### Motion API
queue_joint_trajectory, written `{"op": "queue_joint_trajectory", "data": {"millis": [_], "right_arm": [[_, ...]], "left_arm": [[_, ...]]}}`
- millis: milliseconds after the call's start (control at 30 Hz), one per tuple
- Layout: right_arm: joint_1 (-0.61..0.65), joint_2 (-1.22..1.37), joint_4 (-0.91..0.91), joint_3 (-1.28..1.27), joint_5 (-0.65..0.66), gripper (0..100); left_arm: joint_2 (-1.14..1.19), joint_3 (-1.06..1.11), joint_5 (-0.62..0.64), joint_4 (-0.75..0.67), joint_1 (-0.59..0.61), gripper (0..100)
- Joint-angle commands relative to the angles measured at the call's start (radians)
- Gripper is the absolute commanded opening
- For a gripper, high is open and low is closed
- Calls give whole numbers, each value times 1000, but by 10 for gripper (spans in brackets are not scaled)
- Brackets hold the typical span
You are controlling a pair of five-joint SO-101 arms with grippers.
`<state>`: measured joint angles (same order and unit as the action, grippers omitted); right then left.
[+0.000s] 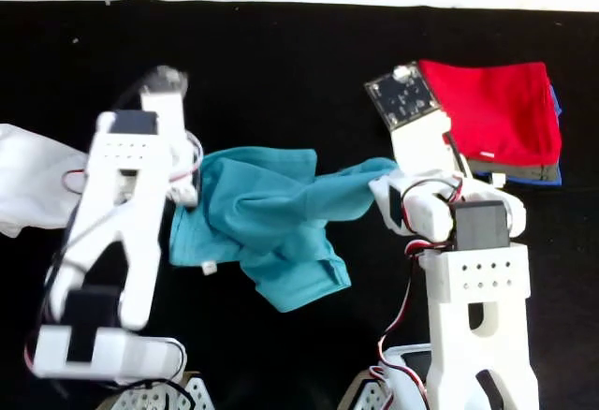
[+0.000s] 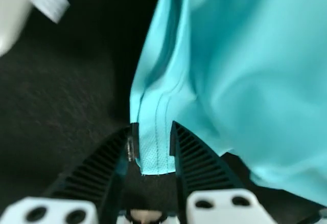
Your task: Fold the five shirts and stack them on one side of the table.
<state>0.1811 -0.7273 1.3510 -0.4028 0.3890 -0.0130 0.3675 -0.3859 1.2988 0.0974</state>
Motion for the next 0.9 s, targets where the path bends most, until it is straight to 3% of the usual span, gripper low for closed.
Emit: {"op": "queue_joint_trajectory", "data": {"millis": [0,200,400,633,867], "right_arm": [[-13,-25,-4,7,12,5],[-13,-19,-27,-2,12,5],[-10,-18,-39,-2,12,5],[-10,-18,-39,-4,12,5],[-10,-18,-39,-4,14,5]], "left_arm": [[28,56,-12,-18,61,112],[31,156,-117,-25,147,112],[30,151,-17,-104,140,116],[30,-27,23,166,97,199],[41,42,23,120,22,207]]}}
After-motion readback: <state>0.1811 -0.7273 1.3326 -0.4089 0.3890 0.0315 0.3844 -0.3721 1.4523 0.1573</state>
